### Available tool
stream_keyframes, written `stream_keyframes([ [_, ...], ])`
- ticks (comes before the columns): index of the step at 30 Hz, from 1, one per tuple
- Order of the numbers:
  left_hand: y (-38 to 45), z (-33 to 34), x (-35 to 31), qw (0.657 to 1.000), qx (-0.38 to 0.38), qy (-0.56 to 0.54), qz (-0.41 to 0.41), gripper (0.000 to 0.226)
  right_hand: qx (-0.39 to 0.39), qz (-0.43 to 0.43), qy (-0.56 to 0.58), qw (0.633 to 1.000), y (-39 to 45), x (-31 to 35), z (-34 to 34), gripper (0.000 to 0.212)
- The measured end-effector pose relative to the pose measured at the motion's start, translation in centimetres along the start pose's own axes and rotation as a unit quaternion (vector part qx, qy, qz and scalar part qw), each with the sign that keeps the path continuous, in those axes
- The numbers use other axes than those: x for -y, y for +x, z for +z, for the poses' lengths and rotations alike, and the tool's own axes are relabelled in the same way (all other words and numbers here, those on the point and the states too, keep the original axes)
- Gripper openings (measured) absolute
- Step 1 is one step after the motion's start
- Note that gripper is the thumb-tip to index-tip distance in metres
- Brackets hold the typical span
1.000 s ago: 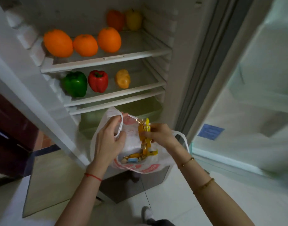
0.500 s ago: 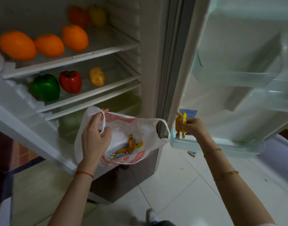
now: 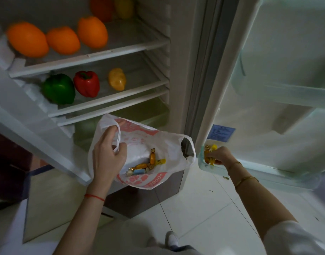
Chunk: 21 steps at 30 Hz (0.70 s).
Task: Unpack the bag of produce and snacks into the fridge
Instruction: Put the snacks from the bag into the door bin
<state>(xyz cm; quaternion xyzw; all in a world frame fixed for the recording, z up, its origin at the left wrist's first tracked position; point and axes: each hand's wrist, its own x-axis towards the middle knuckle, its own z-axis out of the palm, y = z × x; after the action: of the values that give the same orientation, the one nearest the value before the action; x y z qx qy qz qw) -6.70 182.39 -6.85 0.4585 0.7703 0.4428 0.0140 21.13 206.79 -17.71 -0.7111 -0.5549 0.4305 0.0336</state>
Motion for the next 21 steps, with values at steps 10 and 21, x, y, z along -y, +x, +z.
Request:
stream_keyframes([
  [10,-0.6,0.7,-0.6,1.0,-0.008,0.005,-0.014,0.039,0.02,-0.011,-0.012,1.0,0.8,-1.0,0.7,0.05],
  [21,-1.2,0.1,-0.5,1.0,-0.017,0.009,0.0,0.039,-0.098,-0.222,-0.092,0.966,-7.2,5.1,-2.9,0.036],
])
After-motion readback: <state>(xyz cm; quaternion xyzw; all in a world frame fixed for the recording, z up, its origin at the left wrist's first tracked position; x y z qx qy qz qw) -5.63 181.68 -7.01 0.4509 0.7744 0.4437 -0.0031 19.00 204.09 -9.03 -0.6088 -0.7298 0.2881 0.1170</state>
